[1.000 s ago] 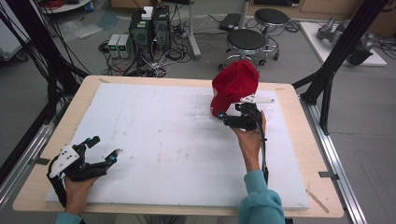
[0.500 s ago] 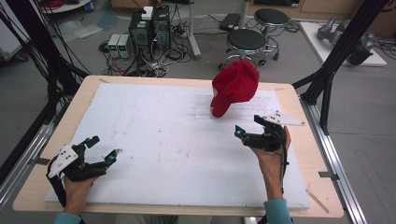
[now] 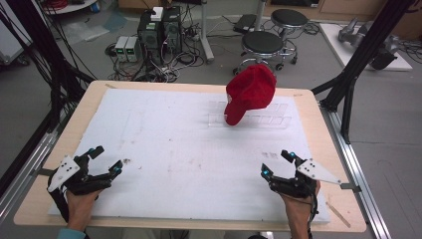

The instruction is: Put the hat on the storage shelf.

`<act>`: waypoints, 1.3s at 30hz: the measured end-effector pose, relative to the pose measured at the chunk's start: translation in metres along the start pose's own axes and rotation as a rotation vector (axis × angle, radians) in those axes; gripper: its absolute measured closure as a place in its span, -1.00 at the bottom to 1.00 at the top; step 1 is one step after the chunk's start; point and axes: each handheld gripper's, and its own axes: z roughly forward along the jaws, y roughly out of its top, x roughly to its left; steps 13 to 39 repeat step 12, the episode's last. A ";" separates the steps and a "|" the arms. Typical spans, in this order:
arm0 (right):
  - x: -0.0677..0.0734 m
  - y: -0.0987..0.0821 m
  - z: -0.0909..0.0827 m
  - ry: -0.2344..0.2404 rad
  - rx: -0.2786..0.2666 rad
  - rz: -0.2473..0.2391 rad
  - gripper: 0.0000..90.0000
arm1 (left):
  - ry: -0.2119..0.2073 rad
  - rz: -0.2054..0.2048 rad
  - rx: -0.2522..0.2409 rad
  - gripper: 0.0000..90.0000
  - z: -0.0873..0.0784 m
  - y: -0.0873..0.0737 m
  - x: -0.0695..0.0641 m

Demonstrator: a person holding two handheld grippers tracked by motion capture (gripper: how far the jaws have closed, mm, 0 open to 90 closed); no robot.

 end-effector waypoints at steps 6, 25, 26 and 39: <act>-0.003 -0.020 0.004 -0.024 -0.006 -0.014 -0.75 | 0.002 0.007 0.017 -0.78 0.002 0.000 -0.001; -0.006 -0.027 0.006 -0.059 -0.032 -0.016 -0.75 | 0.006 0.027 0.021 -0.78 0.002 0.000 -0.003; -0.006 -0.027 0.006 -0.059 -0.032 -0.016 -0.75 | 0.006 0.027 0.021 -0.78 0.002 0.000 -0.003; -0.006 -0.027 0.006 -0.059 -0.032 -0.016 -0.75 | 0.006 0.027 0.021 -0.78 0.002 0.000 -0.003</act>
